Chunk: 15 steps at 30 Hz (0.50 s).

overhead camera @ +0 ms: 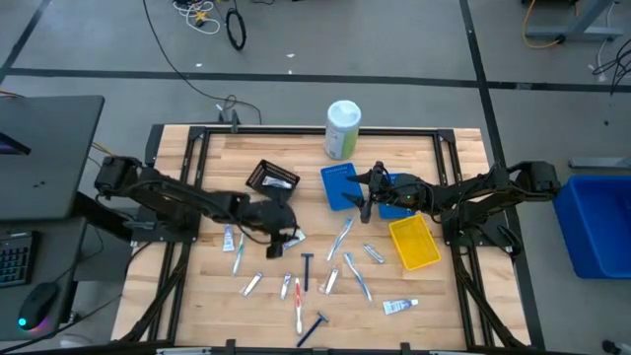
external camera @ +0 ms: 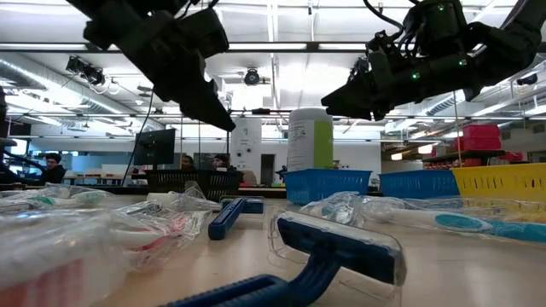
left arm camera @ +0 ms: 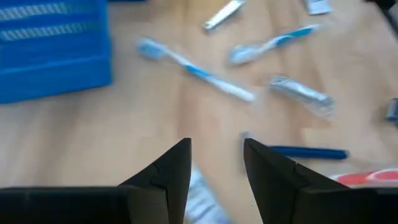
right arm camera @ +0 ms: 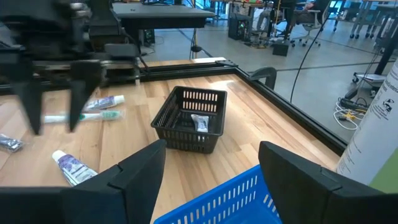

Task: Pick & Place Travel size toiletries
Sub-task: Put the razor into the left blue basket

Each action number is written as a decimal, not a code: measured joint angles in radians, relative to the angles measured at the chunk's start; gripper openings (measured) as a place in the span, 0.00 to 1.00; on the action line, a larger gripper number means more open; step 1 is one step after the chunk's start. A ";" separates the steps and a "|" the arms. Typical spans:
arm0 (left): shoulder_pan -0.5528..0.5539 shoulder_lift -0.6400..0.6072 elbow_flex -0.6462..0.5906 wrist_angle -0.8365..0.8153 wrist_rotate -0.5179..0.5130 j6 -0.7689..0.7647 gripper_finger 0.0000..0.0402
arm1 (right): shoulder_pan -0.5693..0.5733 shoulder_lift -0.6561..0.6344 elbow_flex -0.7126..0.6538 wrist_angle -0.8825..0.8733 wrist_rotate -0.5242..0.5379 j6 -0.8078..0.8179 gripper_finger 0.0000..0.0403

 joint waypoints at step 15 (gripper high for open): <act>-0.107 0.336 0.050 0.138 -0.006 -0.028 0.40 | 0.000 0.000 0.000 -0.001 0.000 0.011 0.60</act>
